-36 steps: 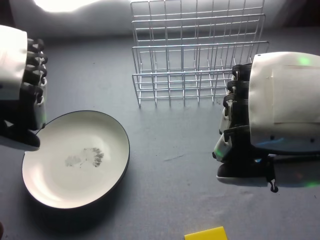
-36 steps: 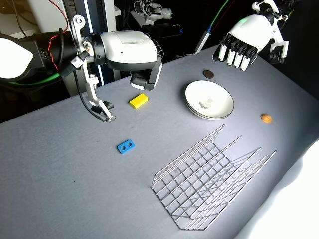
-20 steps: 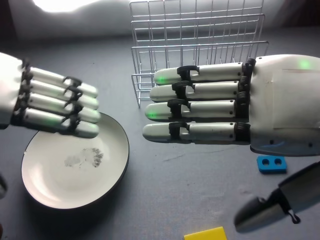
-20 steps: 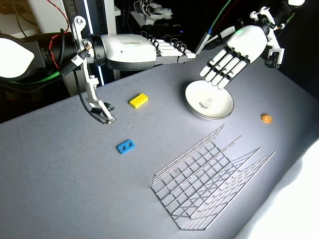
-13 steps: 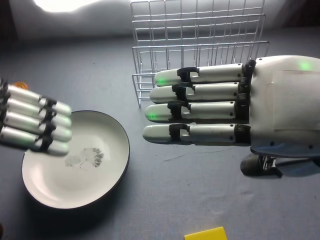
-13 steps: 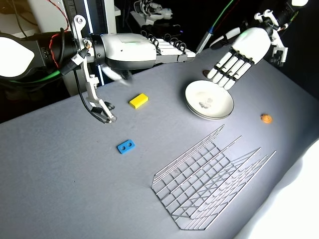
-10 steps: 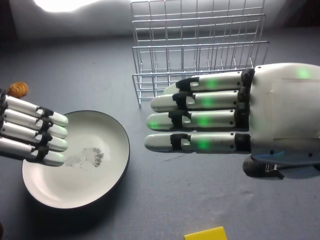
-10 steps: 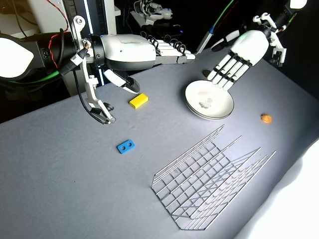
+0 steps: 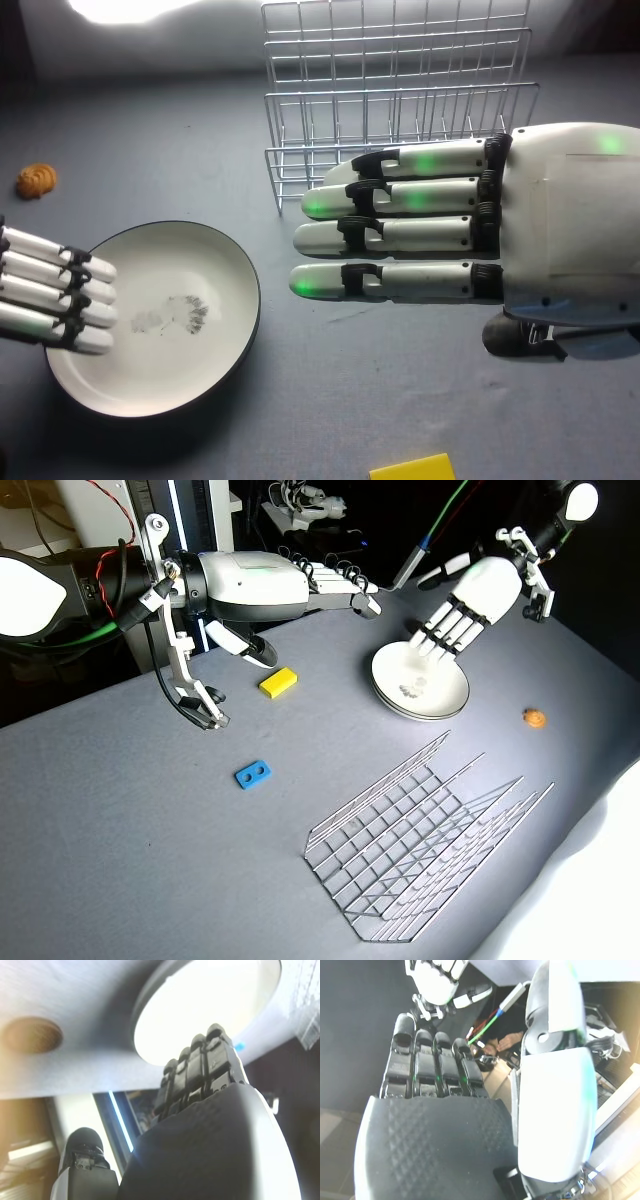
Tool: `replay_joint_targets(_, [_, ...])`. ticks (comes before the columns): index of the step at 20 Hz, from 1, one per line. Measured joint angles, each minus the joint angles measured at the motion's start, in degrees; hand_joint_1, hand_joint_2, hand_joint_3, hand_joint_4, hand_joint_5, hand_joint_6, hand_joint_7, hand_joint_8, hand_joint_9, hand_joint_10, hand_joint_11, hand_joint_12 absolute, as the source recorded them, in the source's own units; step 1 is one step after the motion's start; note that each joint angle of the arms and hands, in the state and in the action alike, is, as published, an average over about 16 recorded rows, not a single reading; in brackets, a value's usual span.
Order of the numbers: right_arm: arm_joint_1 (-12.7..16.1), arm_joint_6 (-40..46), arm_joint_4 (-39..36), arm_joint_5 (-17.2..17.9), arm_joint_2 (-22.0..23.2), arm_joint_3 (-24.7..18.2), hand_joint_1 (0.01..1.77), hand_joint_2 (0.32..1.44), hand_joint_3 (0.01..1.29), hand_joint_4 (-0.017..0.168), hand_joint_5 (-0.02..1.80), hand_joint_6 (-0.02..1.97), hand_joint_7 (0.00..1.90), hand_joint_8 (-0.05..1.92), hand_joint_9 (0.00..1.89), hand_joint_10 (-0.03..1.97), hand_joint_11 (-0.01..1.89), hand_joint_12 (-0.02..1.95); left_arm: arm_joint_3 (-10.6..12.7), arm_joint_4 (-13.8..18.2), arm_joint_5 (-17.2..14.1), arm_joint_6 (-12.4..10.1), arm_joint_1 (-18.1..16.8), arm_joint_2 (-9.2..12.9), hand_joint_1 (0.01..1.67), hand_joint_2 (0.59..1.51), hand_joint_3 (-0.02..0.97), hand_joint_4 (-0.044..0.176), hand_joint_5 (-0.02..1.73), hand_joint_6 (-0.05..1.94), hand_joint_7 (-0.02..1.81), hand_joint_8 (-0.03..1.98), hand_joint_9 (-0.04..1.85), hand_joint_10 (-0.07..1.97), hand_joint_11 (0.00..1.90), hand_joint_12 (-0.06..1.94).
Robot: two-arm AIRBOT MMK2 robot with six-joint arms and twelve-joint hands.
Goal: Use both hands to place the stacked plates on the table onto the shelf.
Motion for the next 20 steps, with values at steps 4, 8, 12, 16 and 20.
replay_joint_targets(4, [0.0, -0.4, 0.0, -0.4, 0.0, 0.0, 1.13, 0.88, 0.03, 0.004, 0.02, 0.02, 0.02, 0.01, 0.02, 0.01, 0.02, 0.47, 2.8, -1.2, 0.5, 0.2, 2.1, -1.8, 0.02, 1.065, 0.02, 0.002, 0.02, -0.02, 0.01, -0.01, 0.02, 0.0, 0.02, -0.02])
replay_joint_targets(8, [0.0, -0.8, 0.0, -1.1, 0.0, 0.0, 1.1, 0.88, 0.03, 0.004, 0.02, 0.02, 0.02, 0.01, 0.02, 0.01, 0.02, 0.47, 5.3, -1.9, 0.7, 0.3, 3.3, -3.3, 0.02, 1.06, 0.02, 0.0, 0.02, -0.02, 0.01, -0.01, 0.02, 0.0, 0.02, -0.02])
replay_joint_targets(12, [0.1, -1.6, 0.3, -2.2, -0.3, 0.0, 1.08, 0.89, 0.03, 0.004, 0.02, 0.02, 0.02, 0.01, 0.02, 0.01, 0.02, 0.43, 7.1, -2.4, 0.7, 0.4, 4.3, -4.6, 0.02, 1.052, 0.02, 0.001, 0.02, -0.02, 0.01, -0.01, 0.02, 0.0, 0.02, -0.02])
replay_joint_targets(16, [0.5, -3.4, 1.7, -4.3, -1.4, 0.1, 1.04, 0.92, 0.03, 0.003, 0.02, 0.02, 0.02, 0.01, 0.02, 0.01, 0.02, 0.34, 8.2, -2.7, 0.6, 0.4, 4.9, -5.5, 0.02, 1.042, 0.02, 0.0, 0.02, -0.02, 0.01, -0.01, 0.02, 0.0, 0.02, -0.02])
replay_joint_targets(20, [1.0, -5.7, 3.9, -6.9, -3.5, 0.9, 1.0, 0.95, 0.03, 0.003, 0.02, 0.02, 0.02, 0.01, 0.02, 0.01, 0.02, 0.28, 8.3, -2.8, 0.7, 0.5, 5.2, -6.0, 0.02, 1.032, 0.02, -0.001, 0.01, -0.01, 0.01, -0.01, 0.02, -0.01, 0.02, -0.02])
